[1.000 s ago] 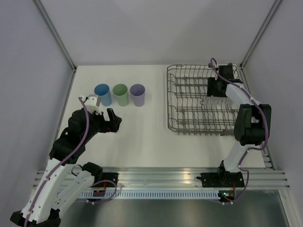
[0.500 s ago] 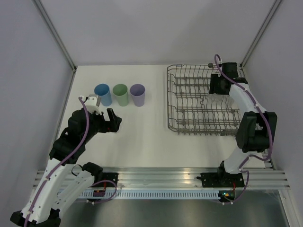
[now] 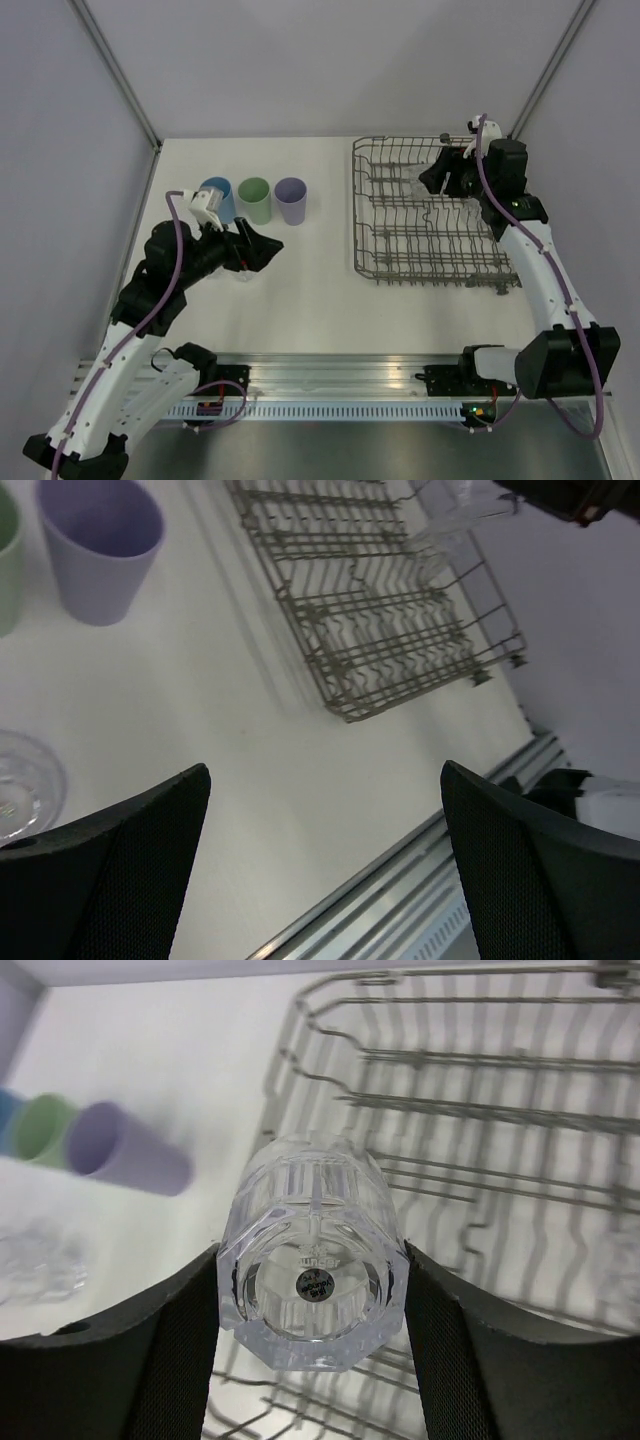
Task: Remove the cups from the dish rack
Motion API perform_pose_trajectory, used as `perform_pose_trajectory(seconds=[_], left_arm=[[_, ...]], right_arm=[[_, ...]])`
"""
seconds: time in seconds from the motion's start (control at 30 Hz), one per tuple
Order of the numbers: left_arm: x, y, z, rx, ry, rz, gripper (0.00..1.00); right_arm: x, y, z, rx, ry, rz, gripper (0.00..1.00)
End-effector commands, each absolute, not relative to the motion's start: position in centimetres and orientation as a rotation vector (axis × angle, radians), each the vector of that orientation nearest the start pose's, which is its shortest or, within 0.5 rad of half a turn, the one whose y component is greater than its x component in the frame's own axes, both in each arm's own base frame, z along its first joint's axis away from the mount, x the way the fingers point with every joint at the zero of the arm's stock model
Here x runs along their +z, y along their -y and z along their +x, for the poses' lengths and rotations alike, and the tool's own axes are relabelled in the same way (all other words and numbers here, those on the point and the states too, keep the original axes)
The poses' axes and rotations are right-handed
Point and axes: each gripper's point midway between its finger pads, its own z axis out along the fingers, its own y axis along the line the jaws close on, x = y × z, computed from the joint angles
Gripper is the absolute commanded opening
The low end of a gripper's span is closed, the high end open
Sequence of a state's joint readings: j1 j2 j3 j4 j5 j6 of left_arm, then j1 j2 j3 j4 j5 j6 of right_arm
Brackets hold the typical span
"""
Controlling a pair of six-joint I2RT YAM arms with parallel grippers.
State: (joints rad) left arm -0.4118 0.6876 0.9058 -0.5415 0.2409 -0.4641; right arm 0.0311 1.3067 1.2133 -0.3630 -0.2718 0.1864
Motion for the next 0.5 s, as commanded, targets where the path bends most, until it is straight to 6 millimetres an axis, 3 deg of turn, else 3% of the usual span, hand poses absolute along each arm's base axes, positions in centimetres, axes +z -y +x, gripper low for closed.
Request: perform_pose_trajectory(seconds=[0.0,0.07,0.1,0.13,0.2,0.27,0.33,0.47], left_arm=[[33.5,20.1,20.4,-1.175,-1.789,0.179,1.0],[33.4,21.3,20.4,-1.278,-1.79,0.152,1.0],[34.9,21.9,20.1,-1.332,-1.715,0.191,1.0],[34.4,22.4,20.2,-1.367,-1.718,0.189,1.0],[36.6,23.3,19.4,-1.471,-1.601,0.227,1.0],[36.5,24.1,18.8,-1.554,-1.573,0.216,1.0],[37.8,24.5,18.4,-1.602,-1.489,0.239,1.0],[38.5,25.4,18.0,-1.662,-1.431,0.231,1.0]], right_arm=[[32.1,-12.7,36.9,0.773,-1.786,-0.152,0.44],[34.1,-14.6,34.5,0.89,-1.701,-0.221,0.43],[34.5,-15.1,33.9,0.942,-1.671,-0.216,0.43],[35.3,-15.8,32.7,0.975,-1.64,-0.251,0.43],[36.1,-16.7,31.5,1.059,-1.592,-0.257,0.43],[37.1,-18.1,29.4,1.17,-1.537,-0.31,0.43],[38.6,-19.4,27.4,1.284,-1.447,-0.338,0.43],[40.2,-21.4,24.4,1.395,-1.352,-0.401,0.43]])
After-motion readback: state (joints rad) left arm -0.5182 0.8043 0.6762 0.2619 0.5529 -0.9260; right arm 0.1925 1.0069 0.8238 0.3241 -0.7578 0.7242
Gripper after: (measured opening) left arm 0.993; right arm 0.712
